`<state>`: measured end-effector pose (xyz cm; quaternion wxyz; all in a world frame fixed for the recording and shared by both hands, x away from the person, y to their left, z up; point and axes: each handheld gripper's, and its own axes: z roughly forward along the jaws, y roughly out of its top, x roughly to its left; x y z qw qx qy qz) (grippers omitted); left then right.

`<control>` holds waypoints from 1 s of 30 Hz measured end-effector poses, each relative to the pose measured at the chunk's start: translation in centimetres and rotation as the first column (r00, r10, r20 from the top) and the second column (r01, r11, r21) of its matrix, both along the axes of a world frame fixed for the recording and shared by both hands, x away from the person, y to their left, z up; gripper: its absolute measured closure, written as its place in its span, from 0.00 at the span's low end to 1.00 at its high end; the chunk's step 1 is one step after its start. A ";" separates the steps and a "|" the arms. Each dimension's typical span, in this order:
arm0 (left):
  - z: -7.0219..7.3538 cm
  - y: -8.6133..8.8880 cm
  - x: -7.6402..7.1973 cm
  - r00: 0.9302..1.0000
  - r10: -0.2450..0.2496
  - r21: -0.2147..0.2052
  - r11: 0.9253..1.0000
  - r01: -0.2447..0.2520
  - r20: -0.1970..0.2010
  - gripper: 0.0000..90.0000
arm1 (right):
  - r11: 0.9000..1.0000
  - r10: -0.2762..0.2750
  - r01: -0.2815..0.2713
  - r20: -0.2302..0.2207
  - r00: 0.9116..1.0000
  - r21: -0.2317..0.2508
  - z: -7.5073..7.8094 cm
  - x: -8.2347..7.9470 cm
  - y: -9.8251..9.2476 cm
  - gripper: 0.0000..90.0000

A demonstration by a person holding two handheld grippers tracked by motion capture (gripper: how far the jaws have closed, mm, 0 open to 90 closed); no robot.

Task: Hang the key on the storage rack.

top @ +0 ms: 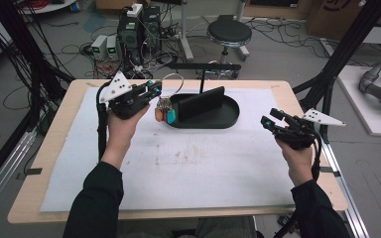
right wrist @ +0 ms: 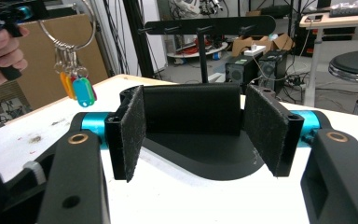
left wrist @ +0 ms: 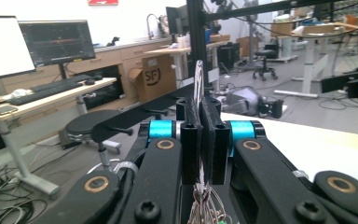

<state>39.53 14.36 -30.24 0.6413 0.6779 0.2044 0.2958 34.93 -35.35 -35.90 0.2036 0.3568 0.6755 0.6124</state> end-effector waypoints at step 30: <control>-0.6 -1.1 4.8 0.997 0.077 0.027 0.997 -0.077 -0.012 0.96 | 1.000 -0.012 0.012 -0.003 1.000 0.015 -0.1 0.1 -0.4 0.45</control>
